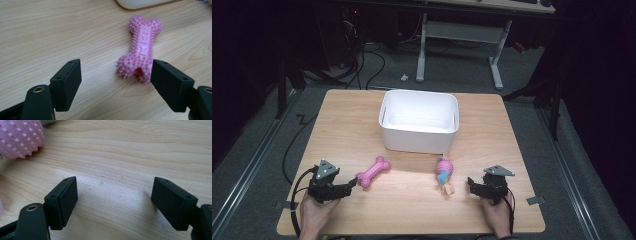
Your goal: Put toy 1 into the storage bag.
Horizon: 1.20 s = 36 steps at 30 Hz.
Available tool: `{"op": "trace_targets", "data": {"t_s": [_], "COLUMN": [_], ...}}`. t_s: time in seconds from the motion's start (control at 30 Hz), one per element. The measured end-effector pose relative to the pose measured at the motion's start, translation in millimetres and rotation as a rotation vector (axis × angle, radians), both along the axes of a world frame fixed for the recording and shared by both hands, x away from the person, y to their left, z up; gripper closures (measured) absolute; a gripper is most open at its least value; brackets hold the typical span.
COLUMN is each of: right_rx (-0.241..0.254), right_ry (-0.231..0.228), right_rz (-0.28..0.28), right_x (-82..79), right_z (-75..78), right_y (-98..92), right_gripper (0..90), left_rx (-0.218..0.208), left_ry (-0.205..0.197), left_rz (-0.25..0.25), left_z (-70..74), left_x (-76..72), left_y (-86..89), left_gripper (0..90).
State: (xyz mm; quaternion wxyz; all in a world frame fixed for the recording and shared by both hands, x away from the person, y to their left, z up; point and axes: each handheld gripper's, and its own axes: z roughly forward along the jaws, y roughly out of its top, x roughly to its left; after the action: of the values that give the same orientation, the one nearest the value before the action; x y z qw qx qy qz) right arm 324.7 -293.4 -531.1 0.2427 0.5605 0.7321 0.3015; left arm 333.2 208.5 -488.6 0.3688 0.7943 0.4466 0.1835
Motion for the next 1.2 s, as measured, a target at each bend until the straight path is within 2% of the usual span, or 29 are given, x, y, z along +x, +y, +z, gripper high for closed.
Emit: {"op": "trace_targets", "data": {"t_s": [0.23, 0.37, 0.57, 0.8, 1.03, 1.2], "right_rx": [0.001, 0.001, 0.001, 0.000, -0.001, -0.001], "right_ry": [0.002, 0.001, 0.002, 0.002, 0.001, 0.001], "right_rz": [0.003, 0.004, 0.005, 0.006, 0.012, 0.013], "right_x": [-0.2, -0.3, -0.4, -0.4, -0.5, -0.7], "right_z": [0.1, 0.0, 0.0, 0.0, 0.0, 0.0], "right_y": [0.2, 0.4, 0.4, 0.4, 0.4, 0.5], "right_gripper": [21.4, 21.4, 21.4, 21.3, 21.4, 21.3], "left_rx": [0.034, 0.057, 0.104, 0.136, 0.173, 0.221], "left_ry": [0.018, 0.036, 0.065, 0.093, 0.124, 0.154], "left_rz": [-0.039, -0.068, -0.114, -0.150, -0.172, -0.181], "left_z": [11.0, 14.3, 14.4, 13.9, 11.4, 8.5], "left_x": [5.4, 13.6, 22.2, 31.9, 42.3, 50.2], "left_y": [-16.5, -29.9, -44.2, -54.7, -64.1, -70.5], "left_gripper": [23.7, 23.6, 24.9, 27.9, 32.3, 35.5]}}
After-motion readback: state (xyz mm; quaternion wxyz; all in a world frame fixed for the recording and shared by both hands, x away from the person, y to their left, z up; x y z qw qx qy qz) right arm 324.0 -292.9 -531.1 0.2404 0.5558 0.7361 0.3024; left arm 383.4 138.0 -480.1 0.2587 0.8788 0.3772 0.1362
